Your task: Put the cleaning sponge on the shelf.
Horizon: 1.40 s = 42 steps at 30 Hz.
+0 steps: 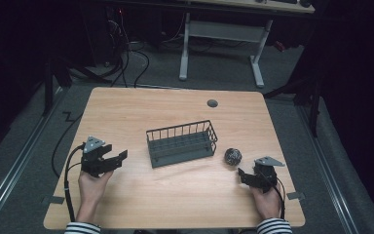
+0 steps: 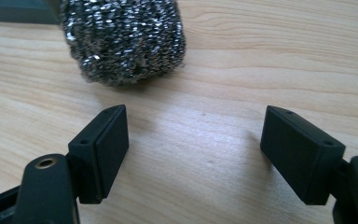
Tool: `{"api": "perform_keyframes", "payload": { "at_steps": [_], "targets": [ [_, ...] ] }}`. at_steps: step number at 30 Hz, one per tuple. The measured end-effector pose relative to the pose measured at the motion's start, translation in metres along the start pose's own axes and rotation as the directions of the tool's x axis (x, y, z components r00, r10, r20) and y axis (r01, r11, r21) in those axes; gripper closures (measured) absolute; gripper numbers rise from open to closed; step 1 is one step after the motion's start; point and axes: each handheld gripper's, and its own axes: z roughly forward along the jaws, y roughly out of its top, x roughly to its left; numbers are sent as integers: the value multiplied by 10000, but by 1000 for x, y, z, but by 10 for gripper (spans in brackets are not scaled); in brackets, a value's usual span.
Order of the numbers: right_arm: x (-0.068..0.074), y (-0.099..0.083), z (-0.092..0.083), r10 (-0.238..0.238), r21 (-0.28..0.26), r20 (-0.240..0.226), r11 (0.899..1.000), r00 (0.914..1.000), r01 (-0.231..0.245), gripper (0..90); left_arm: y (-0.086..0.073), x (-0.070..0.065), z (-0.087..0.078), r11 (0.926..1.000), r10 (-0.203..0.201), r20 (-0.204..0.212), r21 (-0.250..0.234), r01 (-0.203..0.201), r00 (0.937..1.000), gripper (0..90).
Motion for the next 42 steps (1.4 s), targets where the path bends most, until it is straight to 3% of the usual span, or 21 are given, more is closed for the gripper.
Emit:
{"api": "perform_keyframes", "payload": {
  "at_steps": [8,14,27,30,42],
  "targets": [
    [1,0,0,3,-3,-19,10000,10000,-3,234,-27,13,9,9991,183,-836,403,-150,9963,327],
    [0,-1,-1,-87,5,-134,10000,9999,87,234,-41,20,16,9970,394,-1160,708,-313,9925,304],
    [-1,-1,-3,19,-50,-398,10000,9992,-21,243,-51,22,27,9951,517,-1690,915,-366,9843,290],
    [3,1,-8,-121,-135,-554,9998,9984,113,247,-53,22,30,9921,517,-1823,1218,-296,9819,272],
    [15,18,-21,-628,-731,-984,9958,9932,557,262,-53,21,32,9911,296,-1979,1331,-30,9798,203]
  ]
}}
